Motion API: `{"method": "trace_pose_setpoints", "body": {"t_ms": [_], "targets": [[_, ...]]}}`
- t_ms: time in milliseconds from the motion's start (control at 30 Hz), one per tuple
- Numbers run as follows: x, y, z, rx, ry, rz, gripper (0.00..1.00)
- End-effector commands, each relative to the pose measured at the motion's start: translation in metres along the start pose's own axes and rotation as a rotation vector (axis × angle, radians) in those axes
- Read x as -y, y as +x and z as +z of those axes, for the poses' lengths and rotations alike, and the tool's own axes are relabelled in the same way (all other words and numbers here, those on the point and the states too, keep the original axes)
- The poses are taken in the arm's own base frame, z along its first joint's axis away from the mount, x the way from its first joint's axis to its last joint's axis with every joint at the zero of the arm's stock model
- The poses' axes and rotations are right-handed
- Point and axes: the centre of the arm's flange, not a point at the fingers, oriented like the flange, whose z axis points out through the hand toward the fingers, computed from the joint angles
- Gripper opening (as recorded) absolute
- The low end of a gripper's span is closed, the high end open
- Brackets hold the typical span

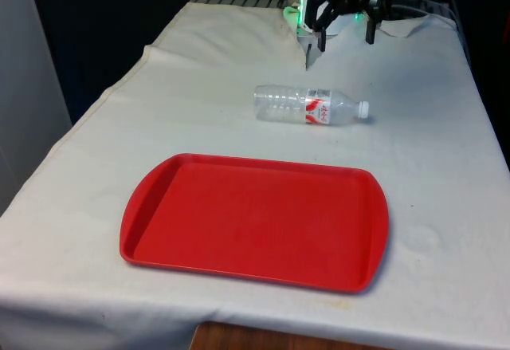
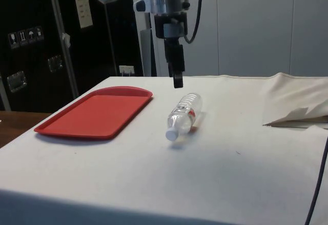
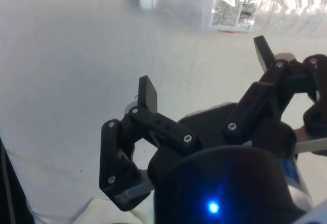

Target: Place the bottle upright on the tray.

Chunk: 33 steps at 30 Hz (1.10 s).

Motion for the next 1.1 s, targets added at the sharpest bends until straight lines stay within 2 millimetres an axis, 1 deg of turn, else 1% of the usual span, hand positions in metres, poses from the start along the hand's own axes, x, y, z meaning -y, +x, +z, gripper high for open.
{"method": "trace_pose_setpoints", "body": {"t_ms": [0,200,233,467,533,700,1067], "targets": [[0.0,0.0,0.003,0.001,0.001,-0.017,1.0],[0.001,0.0,0.01,-0.007,-0.001,-0.079,1.0],[0.0,0.0,0.009,0.001,0.002,-0.068,1.0],[0.001,0.001,0.019,-0.003,0.001,-0.145,1.0],[0.0,0.0,0.018,0.004,0.005,-0.143,1.0],[0.0,0.001,0.024,-0.001,0.004,-0.199,1.0],[0.0,0.0,0.03,0.006,0.008,-0.288,1.0]]}}
